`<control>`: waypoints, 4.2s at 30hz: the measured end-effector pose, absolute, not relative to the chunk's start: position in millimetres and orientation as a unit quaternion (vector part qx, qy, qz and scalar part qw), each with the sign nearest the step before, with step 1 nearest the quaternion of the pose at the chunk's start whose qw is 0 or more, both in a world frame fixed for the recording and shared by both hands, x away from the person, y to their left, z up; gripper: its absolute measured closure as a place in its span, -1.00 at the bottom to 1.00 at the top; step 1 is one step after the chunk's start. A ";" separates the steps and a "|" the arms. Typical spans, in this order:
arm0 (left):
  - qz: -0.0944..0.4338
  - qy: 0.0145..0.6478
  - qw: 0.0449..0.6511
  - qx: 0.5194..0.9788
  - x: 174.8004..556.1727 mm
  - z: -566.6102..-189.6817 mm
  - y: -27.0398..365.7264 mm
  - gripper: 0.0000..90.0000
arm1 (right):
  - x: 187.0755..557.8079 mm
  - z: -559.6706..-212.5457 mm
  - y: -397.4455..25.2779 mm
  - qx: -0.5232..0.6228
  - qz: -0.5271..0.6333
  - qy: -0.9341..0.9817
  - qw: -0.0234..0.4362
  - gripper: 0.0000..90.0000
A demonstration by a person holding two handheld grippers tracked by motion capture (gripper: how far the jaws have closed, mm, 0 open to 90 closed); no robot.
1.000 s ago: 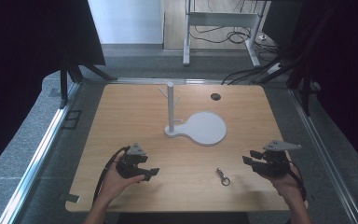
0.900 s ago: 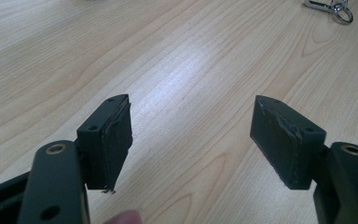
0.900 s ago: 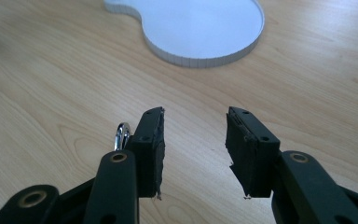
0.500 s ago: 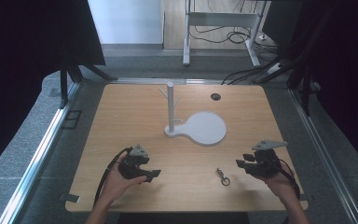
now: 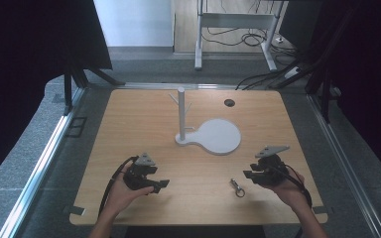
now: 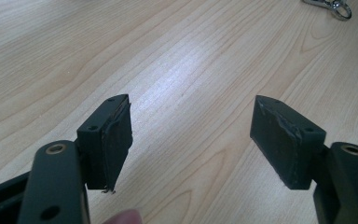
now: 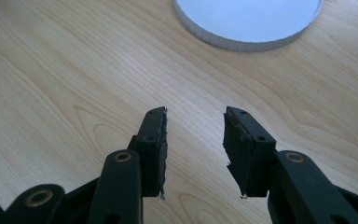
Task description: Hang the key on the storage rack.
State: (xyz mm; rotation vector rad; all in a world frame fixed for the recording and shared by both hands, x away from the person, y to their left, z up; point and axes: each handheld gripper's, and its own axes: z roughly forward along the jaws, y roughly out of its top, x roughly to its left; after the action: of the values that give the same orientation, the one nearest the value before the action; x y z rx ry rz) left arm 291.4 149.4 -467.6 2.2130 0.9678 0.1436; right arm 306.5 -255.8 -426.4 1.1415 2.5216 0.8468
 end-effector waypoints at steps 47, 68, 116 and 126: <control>0.043 0.362 0.333 0.870 292.6 -476.8 141.9 -0.33 | 317.1 -475.3 -212.4 0.386 0.164 0.907 0.052 0.58; 0.040 0.362 0.329 0.871 293.6 -479.1 141.0 -0.33 | 313.6 -478.3 -211.0 0.379 0.145 0.913 0.051 0.88; 0.038 0.360 0.328 0.872 293.0 -476.7 143.7 -0.33 | 372.1 -403.5 -188.1 0.382 0.232 0.888 0.108 0.88; 0.036 0.358 0.327 0.874 293.3 -476.1 144.5 -0.33 | 389.1 -399.7 -180.8 0.388 0.233 0.885 0.105 0.88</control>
State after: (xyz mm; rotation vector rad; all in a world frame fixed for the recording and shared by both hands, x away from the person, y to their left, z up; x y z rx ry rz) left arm 293.3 144.5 -476.1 2.2890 0.9387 0.0954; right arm 389.1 -180.8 -399.7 1.1446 2.6106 0.6866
